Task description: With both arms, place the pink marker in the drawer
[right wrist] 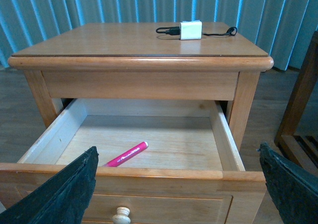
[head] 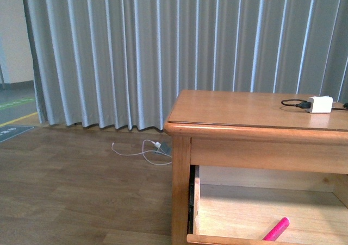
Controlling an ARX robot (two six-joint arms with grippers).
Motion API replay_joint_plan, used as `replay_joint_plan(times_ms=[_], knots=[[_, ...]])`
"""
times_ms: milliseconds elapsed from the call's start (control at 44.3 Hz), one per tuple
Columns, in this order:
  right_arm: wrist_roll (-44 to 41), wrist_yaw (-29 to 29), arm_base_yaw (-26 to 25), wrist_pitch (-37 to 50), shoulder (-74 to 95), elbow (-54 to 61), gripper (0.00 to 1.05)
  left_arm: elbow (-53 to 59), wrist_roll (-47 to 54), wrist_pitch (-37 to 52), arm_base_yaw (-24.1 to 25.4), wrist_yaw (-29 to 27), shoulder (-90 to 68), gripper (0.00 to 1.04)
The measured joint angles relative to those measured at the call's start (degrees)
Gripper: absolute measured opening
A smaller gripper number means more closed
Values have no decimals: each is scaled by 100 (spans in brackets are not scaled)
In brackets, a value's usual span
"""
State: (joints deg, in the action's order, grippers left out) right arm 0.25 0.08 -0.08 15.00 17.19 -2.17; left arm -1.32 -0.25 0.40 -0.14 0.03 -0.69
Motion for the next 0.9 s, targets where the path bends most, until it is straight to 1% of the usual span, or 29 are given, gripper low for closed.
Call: replay_joint_plan(times_ms=[271,293,338,406,451,519,609,632,654,722,789,812,835,902], knots=[[0,-4,0,0,0,0,96,0,0,-28,0,-2,39,4],[-2,-2,0,0,0,0,96,0,-4,-28,0,-2,39,6],[0,92,28,-70,9,-9,96,0,-2,-28,0,0,39,13],[-17,450,129,-610,52,-122,96,0,-2,-28,0,0,42,23],[22,483,127,-960,181,-181,96,0,-2,-28,0,0,44,32],[98,365,94,-1333,481,-278,96,0,-2,-28,0,0,44,43],[164,168,31,-1578,1051,-437,96,0,-2,-28,0,0,44,57],[164,63,17,-1606,1318,-514,96,0,-2,-28,0,0,44,63],[166,0,11,-1600,1502,-564,96,0,-2,-28,0,0,44,66],[175,-212,-22,-1386,2396,-796,96,0,-2,-28,0,0,44,82],[210,-350,-57,-1222,3025,-1001,96,0,-2,-28,0,-2,44,93],[214,-380,-66,-1134,3333,-1119,96,0,-2,-28,0,0,44,98],[212,-382,-68,-1036,3637,-1235,96,0,2,-28,0,0,44,100],[212,-387,-68,-894,4127,-1432,96,0,0,-28,0,0,44,98]])
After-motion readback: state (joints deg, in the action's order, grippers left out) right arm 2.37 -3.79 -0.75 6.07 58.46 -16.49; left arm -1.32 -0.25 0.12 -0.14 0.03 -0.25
